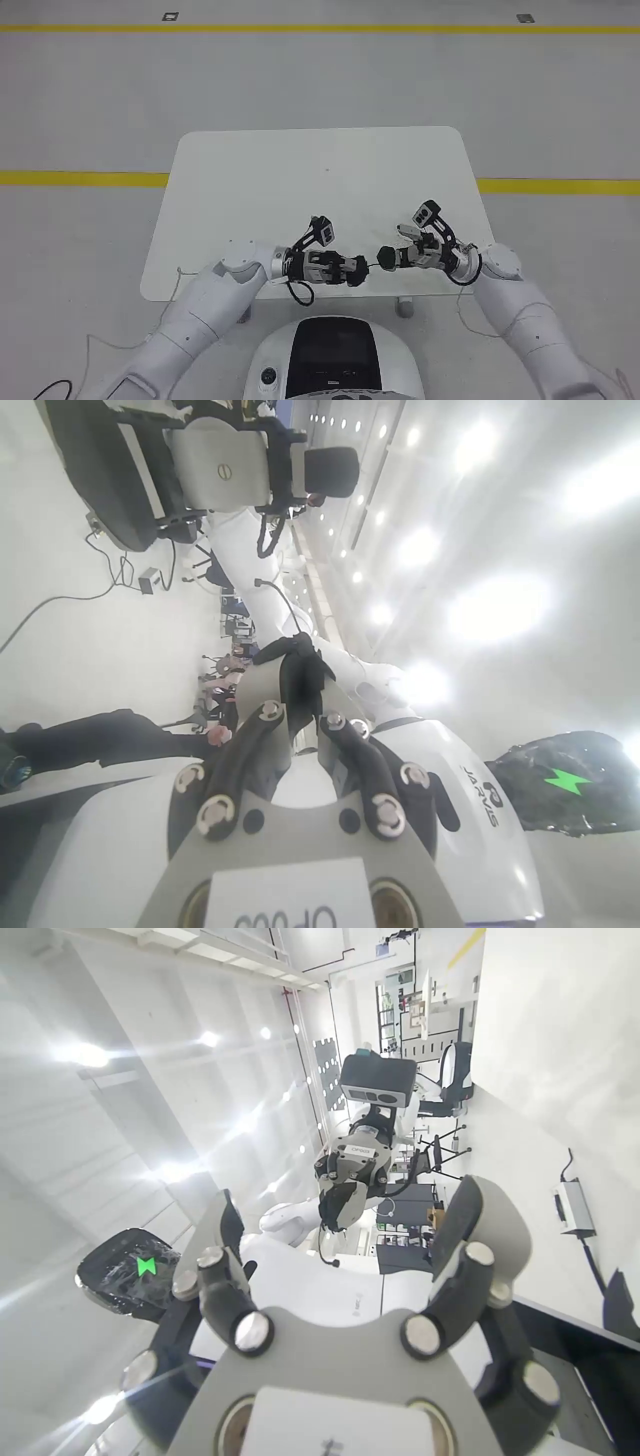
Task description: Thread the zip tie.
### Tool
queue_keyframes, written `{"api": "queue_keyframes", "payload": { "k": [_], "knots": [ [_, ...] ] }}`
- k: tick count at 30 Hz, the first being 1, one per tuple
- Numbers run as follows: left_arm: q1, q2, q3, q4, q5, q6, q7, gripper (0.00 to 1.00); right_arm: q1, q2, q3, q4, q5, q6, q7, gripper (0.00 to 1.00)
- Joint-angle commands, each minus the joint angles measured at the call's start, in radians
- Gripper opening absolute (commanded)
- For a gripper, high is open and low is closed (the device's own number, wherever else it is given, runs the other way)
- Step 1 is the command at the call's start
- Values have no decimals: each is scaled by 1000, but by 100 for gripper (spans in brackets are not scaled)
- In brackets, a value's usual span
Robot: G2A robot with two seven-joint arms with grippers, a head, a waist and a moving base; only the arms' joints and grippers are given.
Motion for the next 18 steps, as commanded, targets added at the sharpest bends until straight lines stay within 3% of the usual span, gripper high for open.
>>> {"api": "queue_keyframes", "payload": {
  "k": [1,5,18],
  "knots": [
    [0,0,0,0,-1,1,0,0,0,0,0,0,0,0,0,100],
    [7,0,0,2,-7,6,63,0,-4,-2,-2,-3,33,17,0,100],
    [0,6,2,18,-44,-13,39,0,-10,60,-109,-67,124,-59,0,100]
  ]
}}
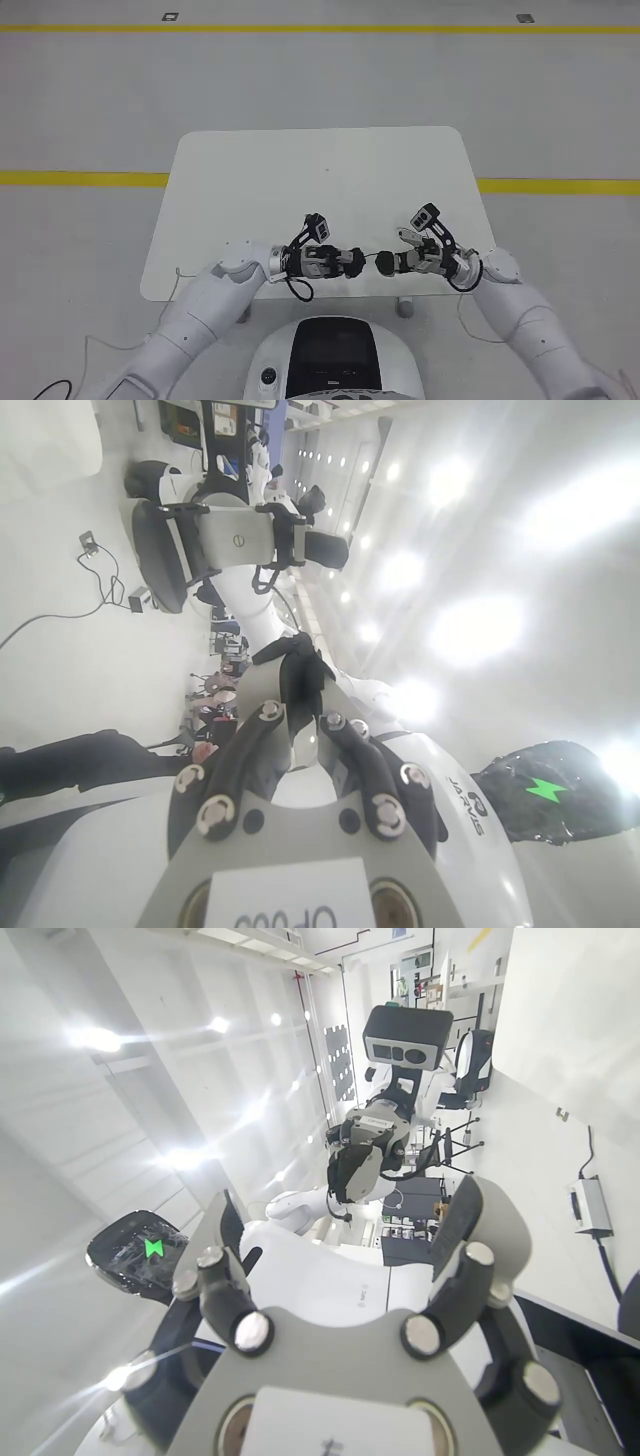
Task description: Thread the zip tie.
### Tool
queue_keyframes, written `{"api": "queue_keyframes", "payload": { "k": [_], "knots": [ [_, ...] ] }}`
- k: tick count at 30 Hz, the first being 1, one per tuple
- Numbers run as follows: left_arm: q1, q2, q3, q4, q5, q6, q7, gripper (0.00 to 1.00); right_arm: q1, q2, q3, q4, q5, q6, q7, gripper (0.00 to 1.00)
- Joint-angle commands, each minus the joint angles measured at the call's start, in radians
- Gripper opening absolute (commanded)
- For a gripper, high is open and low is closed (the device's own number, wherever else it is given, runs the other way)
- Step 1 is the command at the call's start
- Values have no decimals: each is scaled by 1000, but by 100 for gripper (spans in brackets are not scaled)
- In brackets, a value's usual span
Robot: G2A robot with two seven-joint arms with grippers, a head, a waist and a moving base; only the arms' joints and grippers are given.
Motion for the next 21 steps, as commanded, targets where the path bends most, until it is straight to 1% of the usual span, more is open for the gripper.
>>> {"api": "queue_keyframes", "payload": {
  "k": [1,6,7,9,13,14,17,18,21],
  "knots": [
    [-5,2,3,-1,22,-14,-3,0,2,8,-19,-13,10,-5,0,100],
    [-5,2,3,-1,22,-14,-3,0,2,8,-19,-13,10,-5,0,100],
    [-2,2,4,-5,22,-14,9,0,2,8,-19,-13,10,-5,0,100],
    [4,2,3,-14,10,-11,22,0,-6,7,-15,-27,18,4,-26,100],
    [10,8,-6,-23,3,-12,18,0,-13,7,2,-16,51,27,-2,100],
    [12,9,-9,-25,-3,-14,16,0,-13,7,5,-13,55,30,0,98],
    [16,12,-16,-25,-17,-18,9,0,-16,6,9,-8,75,35,0,67],
    [17,13,-16,-25,-19,-17,7,0,-16,6,9,-7,81,39,0,50],
    [16,14,-12,-24,-20,-12,5,0,-14,5,4,-6,88,48,0,45]
  ]
}}
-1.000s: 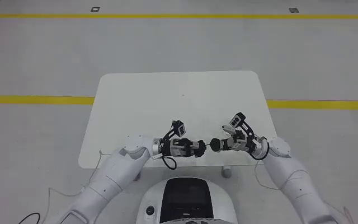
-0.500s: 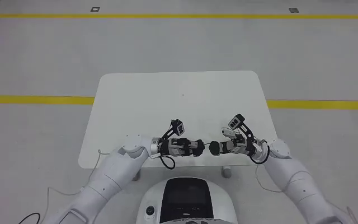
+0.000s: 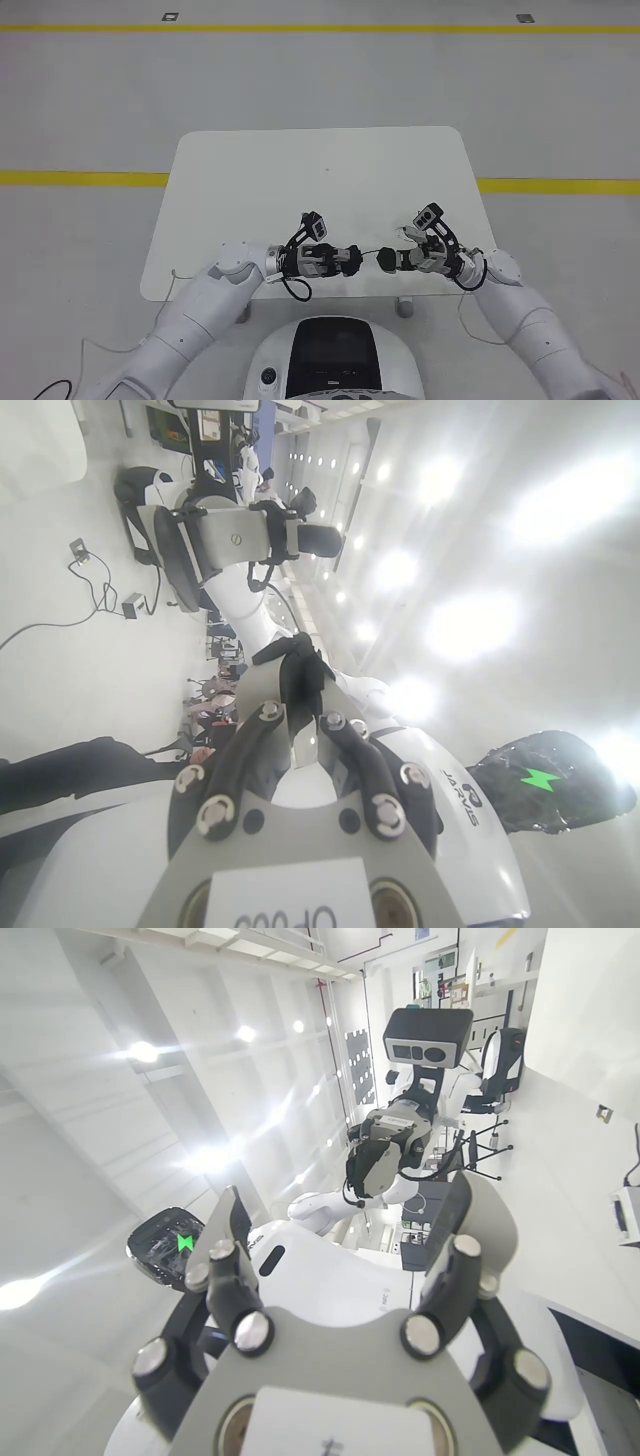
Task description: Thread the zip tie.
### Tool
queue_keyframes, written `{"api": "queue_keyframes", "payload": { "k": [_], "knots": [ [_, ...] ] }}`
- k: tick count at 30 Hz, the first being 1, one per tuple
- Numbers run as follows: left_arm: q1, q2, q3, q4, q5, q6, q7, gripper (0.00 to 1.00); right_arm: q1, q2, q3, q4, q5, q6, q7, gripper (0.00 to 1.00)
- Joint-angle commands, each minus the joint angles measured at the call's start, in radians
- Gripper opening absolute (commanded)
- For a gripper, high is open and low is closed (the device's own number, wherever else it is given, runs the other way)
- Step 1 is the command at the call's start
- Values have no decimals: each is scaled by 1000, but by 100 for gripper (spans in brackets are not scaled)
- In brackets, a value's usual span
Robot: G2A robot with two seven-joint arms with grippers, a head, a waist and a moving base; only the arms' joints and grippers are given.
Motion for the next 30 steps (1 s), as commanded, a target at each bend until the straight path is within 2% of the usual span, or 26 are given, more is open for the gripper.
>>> {"api": "queue_keyframes", "payload": {
  "k": [1,6,17,30],
  "knots": [
    [-2,0,5,0,1,3,-1,0,2,0,-5,-1,2,5,0,44],
    [-6,0,12,6,-4,1,5,0,7,1,-17,-3,8,6,0,36],
    [-13,1,18,16,-22,-5,11,0,13,8,-25,1,31,-3,0,35],
    [-10,6,22,17,-30,-7,15,0,9,19,-32,-3,54,-12,0,16]
  ]
}}
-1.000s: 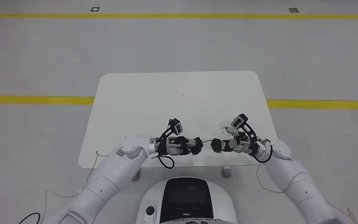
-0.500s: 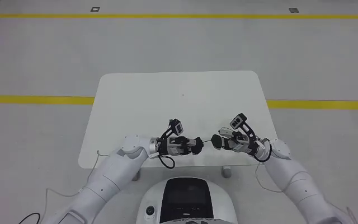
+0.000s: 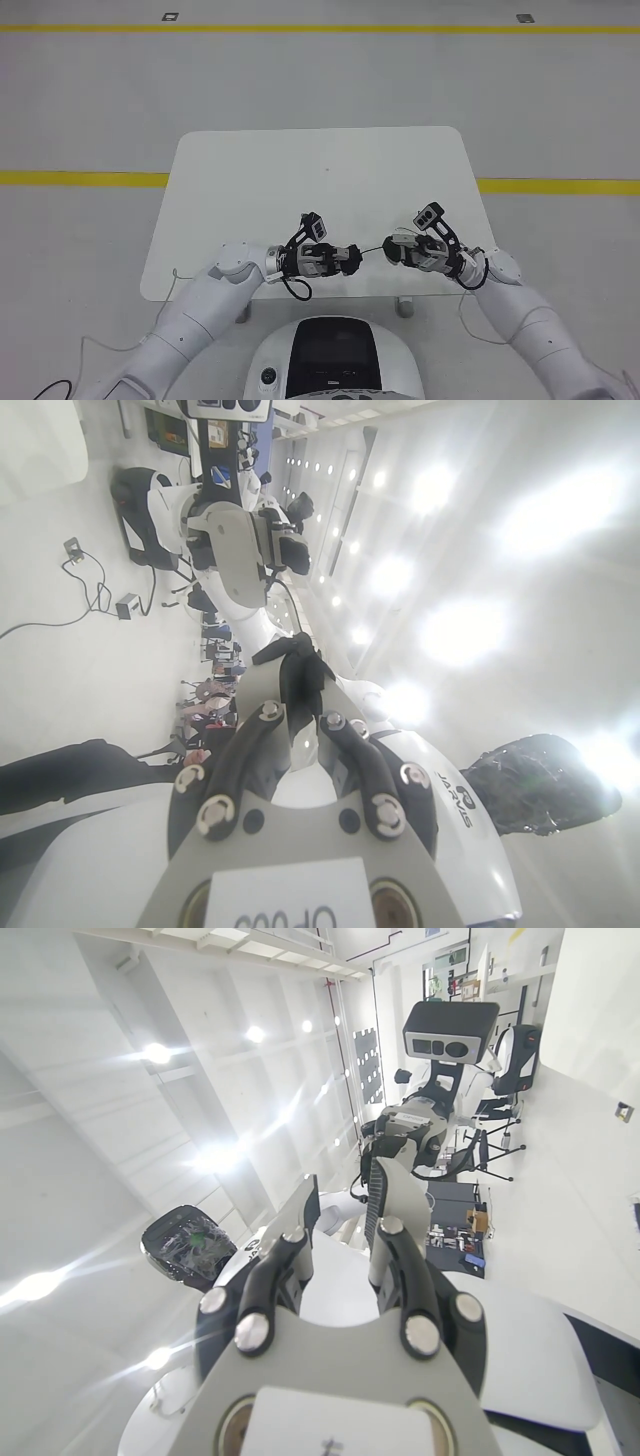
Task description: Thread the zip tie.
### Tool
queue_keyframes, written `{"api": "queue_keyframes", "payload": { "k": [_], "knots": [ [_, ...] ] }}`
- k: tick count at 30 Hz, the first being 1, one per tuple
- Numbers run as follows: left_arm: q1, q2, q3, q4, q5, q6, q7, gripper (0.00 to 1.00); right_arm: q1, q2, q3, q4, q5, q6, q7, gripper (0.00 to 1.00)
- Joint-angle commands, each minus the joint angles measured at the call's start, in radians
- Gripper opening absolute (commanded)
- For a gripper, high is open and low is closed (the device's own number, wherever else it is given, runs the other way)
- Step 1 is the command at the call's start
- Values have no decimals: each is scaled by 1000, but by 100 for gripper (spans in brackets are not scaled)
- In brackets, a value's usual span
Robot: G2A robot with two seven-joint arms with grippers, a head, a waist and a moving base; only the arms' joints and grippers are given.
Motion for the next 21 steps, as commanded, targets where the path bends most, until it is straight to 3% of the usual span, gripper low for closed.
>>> {"api": "queue_keyframes", "payload": {
  "k": [1,5,19,20,21],
  "knots": [
    [0,1,1,0,0,-1,2,0,0,1,-2,0,3,-1,0,13],
    [-1,1,3,1,-1,0,4,0,1,3,-6,1,8,-3,0,0],
    [-8,4,14,5,2,3,13,0,8,10,-15,7,6,-16,0,0],
    [-8,4,15,5,4,3,14,35,9,11,-15,8,4,-17,0,0],
    [-9,4,16,5,6,6,16,100,9,11,-15,9,3,-19,0,0]
  ]
}}
